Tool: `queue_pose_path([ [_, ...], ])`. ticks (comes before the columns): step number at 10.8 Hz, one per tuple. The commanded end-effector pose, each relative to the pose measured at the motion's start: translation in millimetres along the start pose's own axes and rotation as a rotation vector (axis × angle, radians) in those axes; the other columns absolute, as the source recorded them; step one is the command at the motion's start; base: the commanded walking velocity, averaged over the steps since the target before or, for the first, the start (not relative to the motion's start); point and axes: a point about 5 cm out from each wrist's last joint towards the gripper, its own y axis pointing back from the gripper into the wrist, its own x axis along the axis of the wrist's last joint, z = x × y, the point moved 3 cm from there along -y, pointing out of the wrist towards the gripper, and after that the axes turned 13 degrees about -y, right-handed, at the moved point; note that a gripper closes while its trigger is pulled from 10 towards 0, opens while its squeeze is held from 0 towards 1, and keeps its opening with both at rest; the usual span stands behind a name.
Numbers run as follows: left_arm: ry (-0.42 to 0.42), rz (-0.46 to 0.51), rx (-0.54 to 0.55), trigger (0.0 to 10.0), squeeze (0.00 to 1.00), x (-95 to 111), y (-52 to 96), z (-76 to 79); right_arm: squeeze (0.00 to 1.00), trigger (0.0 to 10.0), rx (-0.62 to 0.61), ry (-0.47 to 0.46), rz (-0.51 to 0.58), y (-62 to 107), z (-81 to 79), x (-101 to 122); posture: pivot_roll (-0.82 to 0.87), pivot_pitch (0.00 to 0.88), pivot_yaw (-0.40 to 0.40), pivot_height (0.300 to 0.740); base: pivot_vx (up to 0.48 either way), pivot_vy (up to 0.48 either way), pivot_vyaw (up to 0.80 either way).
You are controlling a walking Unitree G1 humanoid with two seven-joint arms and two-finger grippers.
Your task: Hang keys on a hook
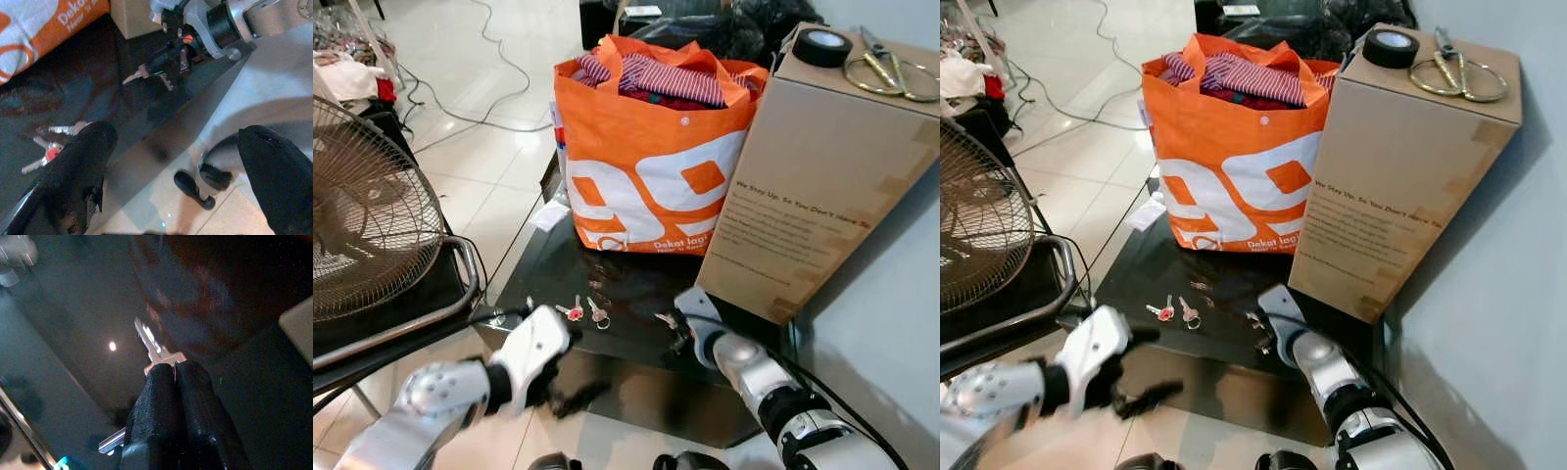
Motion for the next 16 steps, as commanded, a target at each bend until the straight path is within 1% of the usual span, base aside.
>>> queue_pose_path([
  [1,-0.012,-0.01,0.027,10.0,0.38,-1,-1.8,-4.5,0.0,0.0,0.017,-0.023,0.054,-0.2,0.9,18,-0.03,0.0,-0.021,0.74,0.0,0.0,0.0],
  [2,-0.014,-0.007,0.032,10.0,0.38,0,-5.1,-6.5,0.0,0.0,0.021,-0.021,0.033,-0.7,1.2,17,-0.03,0.0,-0.018,0.74,0.0,0.0,0.0],
  [3,-0.013,-0.002,0.03,10.0,0.38,1,-7.1,-6.5,0.0,0.0,0.002,-0.007,-0.006,-1.5,0.4,6,-0.04,0.0,-0.011,0.74,0.0,0.0,0.0],
  [4,-0.018,-0.006,0.014,10.0,0.38,0,-6.9,-5.0,0.0,0.0,-0.016,-0.03,-0.033,-2.3,-2.0,-3,-0.04,0.0,-0.009,0.74,0.0,0.0,0.0],
  [5,-0.02,-0.012,0.005,10.0,0.38,-1,-5.0,-3.8,0.0,0.0,-0.021,-0.038,-0.051,-2.9,-5.8,-10,-0.04,0.0,-0.007,0.74,0.0,0.0,0.0],
  [7,-0.006,-0.026,-0.016,10.0,0.38,-4,-0.1,5.0,0.0,0.0,-0.014,-0.037,-0.084,-3.8,-16.1,-22,-0.04,0.012,-0.015,0.74,0.0,0.0,0.0],
  [8,0.002,-0.03,-0.022,10.0,0.38,-5,1.3,9.0,0.0,3.6,-0.008,-0.029,-0.093,-3.7,-18.5,-25,-0.04,0.023,-0.019,0.74,0.0,0.0,0.0],
  [9,0.008,-0.031,-0.028,10.0,0.38,-6,2.4,12.7,0.0,10.0,-0.007,-0.034,-0.096,-3.0,-18.6,-28,-0.05,0.031,-0.022,0.74,0.0,0.0,0.0],
  [10,0.011,-0.032,-0.031,10.0,0.38,-6,2.3,14.2,1.0,10.0,-0.01,-0.051,-0.099,-2.4,-17.0,-29,-0.05,0.03,-0.024,0.74,0.0,0.0,0.0],
  [11,0.012,-0.032,-0.031,10.0,0.38,-6,2.1,14.2,1.0,10.0,-0.006,-0.055,-0.104,-1.7,-17.1,-31,-0.05,0.03,-0.025,0.74,0.0,0.0,0.0],
  [12,0.013,-0.031,-0.032,10.0,0.38,-6,2.2,14.2,1.0,10.0,-0.019,-0.033,-0.108,-1.2,-15.5,-33,-0.05,0.031,-0.026,0.74,0.0,0.0,0.0],
  [13,0.013,-0.033,-0.033,10.0,0.38,-7,2.7,15.1,0.0,10.0,-0.021,-0.023,-0.11,-0.7,-14.7,-34,-0.05,0.03,-0.029,0.74,0.0,0.0,0.0],
  [16,0.017,-0.036,-0.034,10.0,0.38,-8,3.3,17.5,0.0,10.0,0.024,-0.026,-0.124,0.0,-16.5,-34,-0.05,0.029,-0.035,0.74,0.0,0.0,0.0],
])
